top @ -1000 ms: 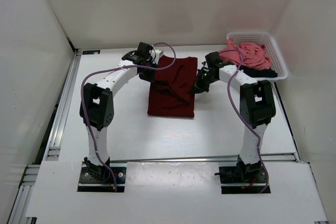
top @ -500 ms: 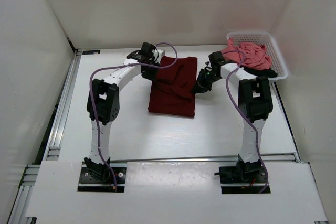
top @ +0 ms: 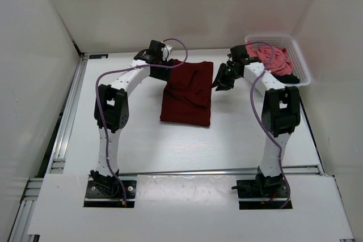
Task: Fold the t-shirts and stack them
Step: Fold the folded rectangular tshirt in 1/3 of the way
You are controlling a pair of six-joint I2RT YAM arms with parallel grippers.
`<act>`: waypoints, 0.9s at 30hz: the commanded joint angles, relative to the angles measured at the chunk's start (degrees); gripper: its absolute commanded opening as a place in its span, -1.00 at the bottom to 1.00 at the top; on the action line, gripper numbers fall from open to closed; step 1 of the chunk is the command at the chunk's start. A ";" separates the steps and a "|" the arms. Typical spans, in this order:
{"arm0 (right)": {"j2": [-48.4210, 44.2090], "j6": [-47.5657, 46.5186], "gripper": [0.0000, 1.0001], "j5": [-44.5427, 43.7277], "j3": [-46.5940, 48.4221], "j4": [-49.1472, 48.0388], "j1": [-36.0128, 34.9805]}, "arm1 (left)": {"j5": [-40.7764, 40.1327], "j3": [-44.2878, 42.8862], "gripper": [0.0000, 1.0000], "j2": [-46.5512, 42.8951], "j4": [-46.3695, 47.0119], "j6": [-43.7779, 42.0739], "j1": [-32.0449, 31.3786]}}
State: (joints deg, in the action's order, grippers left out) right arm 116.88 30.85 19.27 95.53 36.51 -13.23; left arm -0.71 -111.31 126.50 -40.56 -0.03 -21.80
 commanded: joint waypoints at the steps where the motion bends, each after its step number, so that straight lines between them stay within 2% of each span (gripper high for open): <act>1: -7.36 -2.56 -0.24 -5.56 -5.77 4.45 -3.99 | 0.26 4.06 0.45 -9.33 0.30 0.03 0.44; 4: -8.95 0.86 -0.22 -0.74 -11.93 1.20 -3.99 | 2.98 10.83 0.45 -13.37 0.30 0.03 0.44; 9: -4.83 2.10 -0.11 4.02 -10.01 -0.30 -5.83 | 3.61 21.64 0.40 -17.33 0.30 0.03 -2.27; 27: 1.24 4.31 -0.11 1.04 -7.81 -1.00 -6.98 | 3.00 26.66 0.40 -16.11 0.30 0.03 -3.95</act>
State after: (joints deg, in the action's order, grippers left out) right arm 116.60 34.39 20.97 85.80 35.88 -20.32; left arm 2.15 -85.52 111.33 -40.56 -0.01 -25.36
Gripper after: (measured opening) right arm 0.453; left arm 0.700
